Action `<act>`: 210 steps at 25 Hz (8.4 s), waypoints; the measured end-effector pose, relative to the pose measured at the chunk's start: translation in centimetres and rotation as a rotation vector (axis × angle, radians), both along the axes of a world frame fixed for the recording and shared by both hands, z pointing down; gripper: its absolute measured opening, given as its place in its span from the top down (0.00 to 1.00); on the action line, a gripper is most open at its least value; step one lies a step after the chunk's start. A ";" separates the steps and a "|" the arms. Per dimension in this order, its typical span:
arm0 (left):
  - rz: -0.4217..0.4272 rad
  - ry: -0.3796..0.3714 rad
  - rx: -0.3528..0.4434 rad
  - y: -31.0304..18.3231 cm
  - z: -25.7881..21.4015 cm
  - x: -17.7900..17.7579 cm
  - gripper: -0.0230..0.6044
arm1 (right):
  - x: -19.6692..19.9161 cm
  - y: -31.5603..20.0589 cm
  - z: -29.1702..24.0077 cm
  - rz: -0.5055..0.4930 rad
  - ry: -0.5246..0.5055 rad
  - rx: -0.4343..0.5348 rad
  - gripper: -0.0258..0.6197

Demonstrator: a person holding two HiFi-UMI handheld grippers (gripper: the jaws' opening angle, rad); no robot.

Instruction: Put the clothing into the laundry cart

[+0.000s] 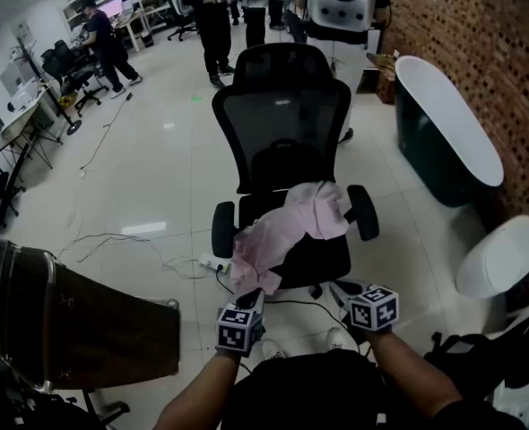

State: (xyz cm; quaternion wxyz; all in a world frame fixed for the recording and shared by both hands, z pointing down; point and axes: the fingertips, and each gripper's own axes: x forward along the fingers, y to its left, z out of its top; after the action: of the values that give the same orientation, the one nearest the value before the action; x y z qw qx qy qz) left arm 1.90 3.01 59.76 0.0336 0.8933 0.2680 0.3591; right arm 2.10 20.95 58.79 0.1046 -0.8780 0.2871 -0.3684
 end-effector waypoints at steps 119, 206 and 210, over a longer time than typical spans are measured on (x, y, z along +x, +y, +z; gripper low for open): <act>-0.249 -0.284 0.040 4.4 23.1 29.2 0.96 | 43.7 7.2 31.7 0.148 -0.251 -0.223 0.81; -1.137 0.363 0.241 -33.3 -18.6 -21.0 0.96 | 2.6 -39.4 -45.7 -0.818 0.683 0.578 0.83; -1.184 0.370 0.264 -35.1 -19.9 -24.3 0.96 | -0.7 -43.0 -46.9 -0.866 0.673 0.622 0.83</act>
State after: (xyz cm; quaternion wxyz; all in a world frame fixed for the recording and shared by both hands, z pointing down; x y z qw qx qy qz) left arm -22.36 -32.10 39.84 0.0692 0.9340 -0.3169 0.1495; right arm 1.43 -22.01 11.91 0.1003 -0.6786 0.7273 0.0199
